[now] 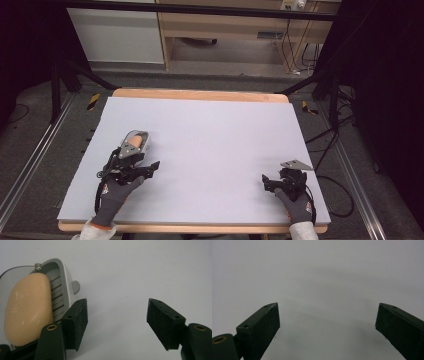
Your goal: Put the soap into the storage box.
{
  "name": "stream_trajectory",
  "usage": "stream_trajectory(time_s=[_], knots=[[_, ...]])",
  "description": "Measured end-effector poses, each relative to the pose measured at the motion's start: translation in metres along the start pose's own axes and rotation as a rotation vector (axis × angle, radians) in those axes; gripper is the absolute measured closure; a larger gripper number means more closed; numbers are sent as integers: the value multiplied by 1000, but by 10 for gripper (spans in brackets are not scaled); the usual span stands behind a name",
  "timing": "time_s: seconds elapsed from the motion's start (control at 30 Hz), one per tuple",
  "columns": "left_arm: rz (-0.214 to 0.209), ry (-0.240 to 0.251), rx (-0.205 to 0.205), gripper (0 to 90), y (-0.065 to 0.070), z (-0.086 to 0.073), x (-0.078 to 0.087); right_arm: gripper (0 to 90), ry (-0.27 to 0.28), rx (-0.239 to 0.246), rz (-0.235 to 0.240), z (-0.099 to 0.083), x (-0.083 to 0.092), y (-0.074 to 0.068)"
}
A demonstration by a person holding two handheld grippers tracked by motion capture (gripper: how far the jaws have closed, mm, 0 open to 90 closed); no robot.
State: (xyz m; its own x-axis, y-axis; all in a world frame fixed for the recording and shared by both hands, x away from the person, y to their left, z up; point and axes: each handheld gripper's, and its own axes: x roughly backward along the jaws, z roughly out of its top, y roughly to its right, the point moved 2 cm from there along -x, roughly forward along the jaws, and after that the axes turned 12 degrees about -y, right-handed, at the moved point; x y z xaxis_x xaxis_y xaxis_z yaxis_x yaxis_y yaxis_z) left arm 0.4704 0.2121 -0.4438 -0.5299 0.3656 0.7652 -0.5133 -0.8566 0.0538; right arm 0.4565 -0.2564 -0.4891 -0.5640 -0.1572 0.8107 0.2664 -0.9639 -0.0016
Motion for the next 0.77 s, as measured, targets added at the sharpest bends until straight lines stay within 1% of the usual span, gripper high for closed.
stream_trajectory(time_s=[0.13,0.23,0.3,0.33,0.47,0.53,0.57,0.67,0.77], knots=[[4,-12,-21,324,3,-9,1,57,3,-21,4,-1,1,2],[3,-28,-23,323,3,-17,2,58,1,-18,4,-2,1,3],[10,-35,-19,323,2,-24,2,57,1,-18,2,-2,0,4],[13,-45,-25,323,0,-28,3,58,-1,-21,1,-2,0,5],[21,-63,-12,321,-4,-41,5,58,-5,-24,-2,-3,0,7],[19,-66,-1,318,-5,-45,5,58,-5,-28,-6,-4,0,9],[22,-74,-7,317,-6,-47,5,58,-6,-31,-7,-4,0,9],[31,-80,11,314,-11,-53,6,58,-8,-40,-9,-4,0,10],[39,-78,29,311,-17,-58,8,57,-9,-39,-10,-5,0,12]])
